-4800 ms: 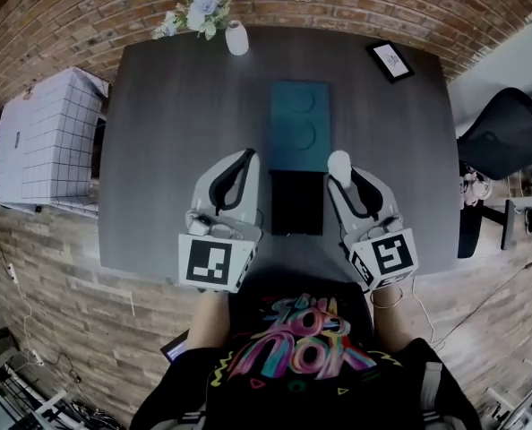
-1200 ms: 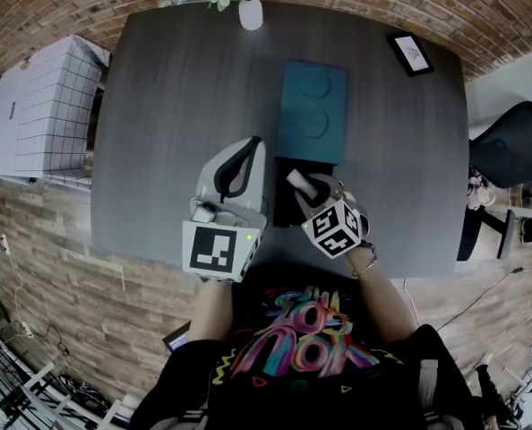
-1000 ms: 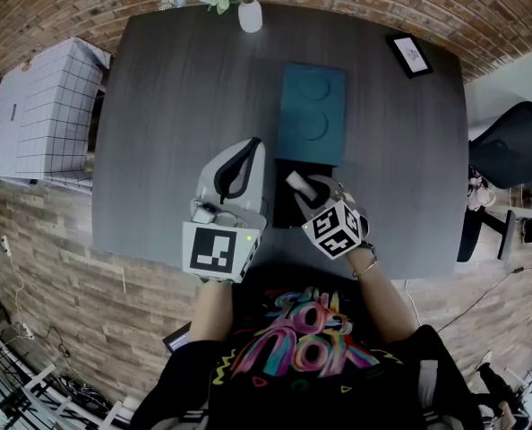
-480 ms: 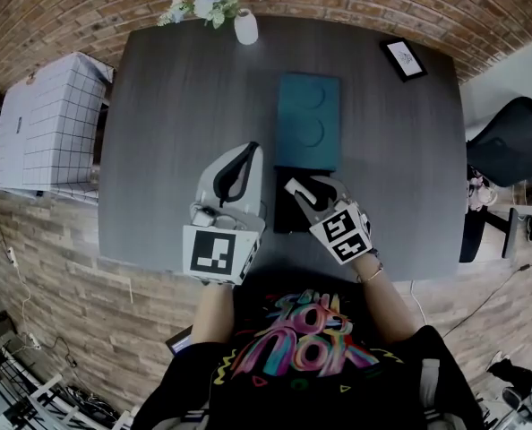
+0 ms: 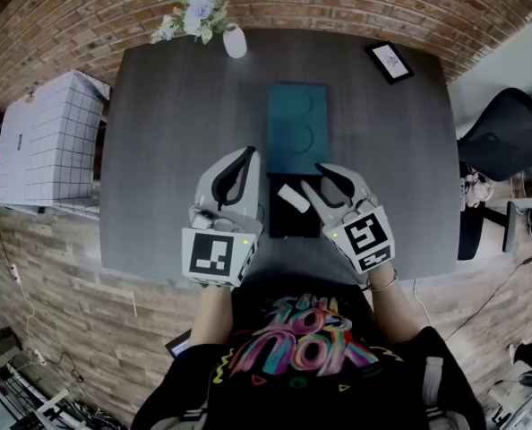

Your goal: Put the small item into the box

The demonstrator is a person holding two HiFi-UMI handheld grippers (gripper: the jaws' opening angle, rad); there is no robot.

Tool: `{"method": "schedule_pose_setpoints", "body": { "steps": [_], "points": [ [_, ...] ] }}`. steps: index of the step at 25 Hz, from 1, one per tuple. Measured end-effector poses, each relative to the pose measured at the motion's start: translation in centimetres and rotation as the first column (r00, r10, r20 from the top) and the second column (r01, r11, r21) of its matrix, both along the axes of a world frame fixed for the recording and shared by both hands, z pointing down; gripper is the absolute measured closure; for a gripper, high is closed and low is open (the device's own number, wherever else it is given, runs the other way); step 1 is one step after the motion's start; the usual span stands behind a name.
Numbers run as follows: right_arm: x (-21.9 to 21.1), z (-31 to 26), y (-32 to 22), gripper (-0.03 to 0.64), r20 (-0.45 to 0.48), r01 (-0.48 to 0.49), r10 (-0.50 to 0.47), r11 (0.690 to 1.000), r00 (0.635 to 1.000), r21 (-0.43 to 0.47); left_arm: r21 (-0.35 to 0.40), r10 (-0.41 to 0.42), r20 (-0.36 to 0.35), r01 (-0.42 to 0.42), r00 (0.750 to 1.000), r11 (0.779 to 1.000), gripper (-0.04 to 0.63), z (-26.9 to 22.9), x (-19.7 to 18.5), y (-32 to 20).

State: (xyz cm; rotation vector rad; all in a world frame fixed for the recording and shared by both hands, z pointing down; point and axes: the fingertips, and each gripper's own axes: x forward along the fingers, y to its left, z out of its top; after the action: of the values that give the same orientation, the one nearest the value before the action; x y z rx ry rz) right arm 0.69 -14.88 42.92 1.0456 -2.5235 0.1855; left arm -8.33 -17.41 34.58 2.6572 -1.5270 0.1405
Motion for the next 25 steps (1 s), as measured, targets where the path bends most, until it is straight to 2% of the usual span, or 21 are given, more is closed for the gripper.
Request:
{"method": "schedule_pose_setpoints", "body": {
  "steps": [7, 14, 20, 25],
  "points": [
    [3.4, -6.8, -0.7, 0.505, 0.106, -0.091, 0.078, 0.988, 0.991, 0.128, 0.003, 0.01, 0.005, -0.01, 1.0, 1.0, 0.594, -0.3, 0.6, 0.4],
    [7.3, -10.9, -0.7, 0.531, 0.159, -0.202, 0.169, 0.954, 0.973, 0.22, 0.006, 0.004, -0.004, -0.004, 1.0, 1.0, 0.595, -0.7, 0.6, 0.7],
    [9.9, -12.2, -0.3, 0.555, 0.199, -0.281, 0.236, 0.929, 0.951, 0.242, 0.002, -0.001, -0.014, 0.001, 1.0, 1.0, 0.595, -1.1, 0.5, 0.9],
    [11.1, -12.6, 0.2, 0.594, 0.217, -0.309, 0.259, 0.918, 0.941, 0.249, -0.006, 0.002, -0.021, -0.002, 1.0, 1.0, 0.595, -1.0, 0.6, 1.2]
  ]
}}
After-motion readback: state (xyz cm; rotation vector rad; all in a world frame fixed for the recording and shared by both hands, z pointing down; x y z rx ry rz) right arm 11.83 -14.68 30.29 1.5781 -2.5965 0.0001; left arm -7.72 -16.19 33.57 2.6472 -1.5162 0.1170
